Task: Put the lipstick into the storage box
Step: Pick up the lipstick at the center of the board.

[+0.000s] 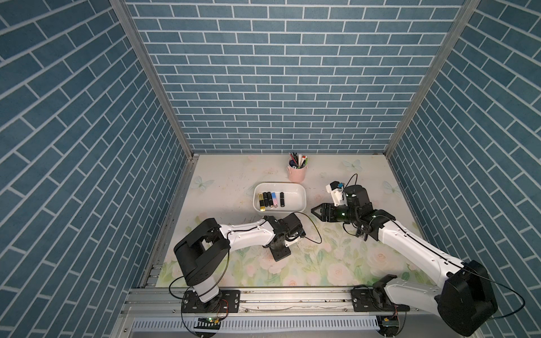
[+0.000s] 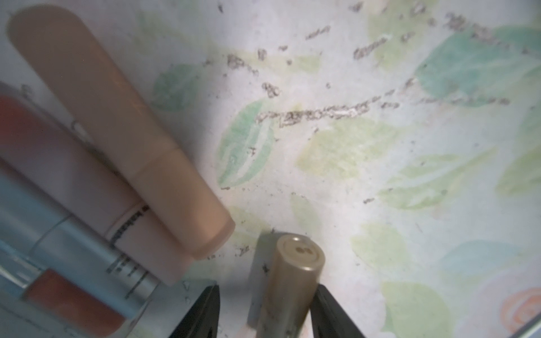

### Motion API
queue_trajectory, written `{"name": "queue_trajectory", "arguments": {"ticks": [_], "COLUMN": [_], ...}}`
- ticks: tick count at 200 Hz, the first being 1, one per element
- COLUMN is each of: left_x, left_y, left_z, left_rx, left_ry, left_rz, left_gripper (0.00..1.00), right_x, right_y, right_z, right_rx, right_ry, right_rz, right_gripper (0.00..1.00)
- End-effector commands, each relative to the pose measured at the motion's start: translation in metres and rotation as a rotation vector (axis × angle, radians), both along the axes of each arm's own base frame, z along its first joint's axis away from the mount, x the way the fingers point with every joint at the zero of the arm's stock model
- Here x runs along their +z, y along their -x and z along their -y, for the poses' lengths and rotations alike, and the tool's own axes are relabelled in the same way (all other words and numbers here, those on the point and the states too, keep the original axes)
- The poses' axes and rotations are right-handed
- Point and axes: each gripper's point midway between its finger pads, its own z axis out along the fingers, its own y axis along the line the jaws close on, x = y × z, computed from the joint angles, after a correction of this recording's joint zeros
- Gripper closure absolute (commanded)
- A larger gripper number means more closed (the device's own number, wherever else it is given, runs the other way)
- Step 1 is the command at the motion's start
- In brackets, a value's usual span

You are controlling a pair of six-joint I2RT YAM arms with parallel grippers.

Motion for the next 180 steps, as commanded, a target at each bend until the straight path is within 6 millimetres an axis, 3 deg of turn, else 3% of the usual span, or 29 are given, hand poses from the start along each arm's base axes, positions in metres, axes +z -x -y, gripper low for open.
{"name": "queue_trajectory", "arguments": {"ticks": [1,63,90,117,155,180], "left_x": [-0.004,-0.01,-0.011,-0.008,0.013,0.041], "left_y": [0.005,0.012,0.014,0.015,0.012,0.006], "left_z": [-0.002,-0.004,-0.004,-0.002,0.008,0.016], "left_rx": [-0.017,-0.025,-0.029,-0.03,-0.026,-0.017], "left_ry": [-0.033,-0.053,-0.057,-0.047,0.01,0.088], "left_rz": [-0.017,-0.034,-0.037,-0.037,-0.021,0.016], "left_gripper": [0.54,0.7,0.88,0.93,0.95,0.96], "right_x": [0.006,0.01,0.013,0.015,0.021,0.027], "right_y": [-0.002,-0.003,-0.003,-0.004,-0.007,-0.01], "right_z": [0.004,0.007,0.008,0.008,0.011,0.013], "right_rx": [-0.02,-0.032,-0.037,-0.037,-0.044,-0.047], "right_ry": [-0.008,-0.008,-0.011,-0.016,-0.037,-0.063], "right_rz": [0.033,0.045,0.051,0.055,0.063,0.065], "right_gripper": [0.38,0.38,0.38,0.38,0.37,0.37]}}
